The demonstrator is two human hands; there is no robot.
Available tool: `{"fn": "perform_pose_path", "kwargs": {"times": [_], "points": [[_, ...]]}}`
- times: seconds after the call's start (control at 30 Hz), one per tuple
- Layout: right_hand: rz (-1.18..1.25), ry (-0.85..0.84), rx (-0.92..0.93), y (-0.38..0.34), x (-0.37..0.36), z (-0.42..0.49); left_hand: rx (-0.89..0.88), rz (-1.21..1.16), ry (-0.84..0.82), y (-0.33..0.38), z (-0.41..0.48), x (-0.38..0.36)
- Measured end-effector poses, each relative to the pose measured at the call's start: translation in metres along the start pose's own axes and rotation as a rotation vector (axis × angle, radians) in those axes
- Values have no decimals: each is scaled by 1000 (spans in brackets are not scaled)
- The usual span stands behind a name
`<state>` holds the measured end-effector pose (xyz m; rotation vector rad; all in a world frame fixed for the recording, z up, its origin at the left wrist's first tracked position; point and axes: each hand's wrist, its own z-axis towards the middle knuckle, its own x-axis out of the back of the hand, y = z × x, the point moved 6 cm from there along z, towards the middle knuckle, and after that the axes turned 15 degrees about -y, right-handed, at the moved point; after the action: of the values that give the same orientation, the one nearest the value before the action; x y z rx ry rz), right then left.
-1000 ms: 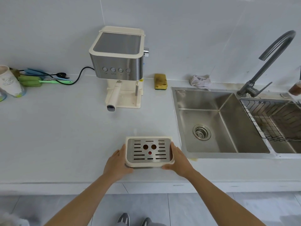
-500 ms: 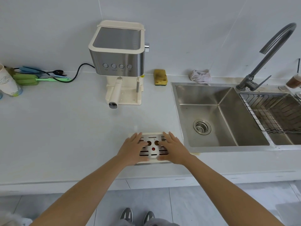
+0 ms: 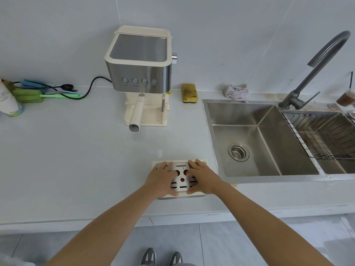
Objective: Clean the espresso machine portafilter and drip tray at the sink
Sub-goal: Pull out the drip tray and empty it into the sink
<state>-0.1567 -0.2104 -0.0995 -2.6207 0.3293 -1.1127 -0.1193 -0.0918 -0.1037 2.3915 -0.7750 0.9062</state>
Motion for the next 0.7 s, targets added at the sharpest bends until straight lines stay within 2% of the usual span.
{"fn": "perform_pose_path", "kwargs": {"times": [0.33,0.7], "points": [[-75,83,51,-17,13,-1,37,27,93,-9,-10,13],[-219,119,197,-112,18,38,123,-3,152,-108,-71,10]]}}
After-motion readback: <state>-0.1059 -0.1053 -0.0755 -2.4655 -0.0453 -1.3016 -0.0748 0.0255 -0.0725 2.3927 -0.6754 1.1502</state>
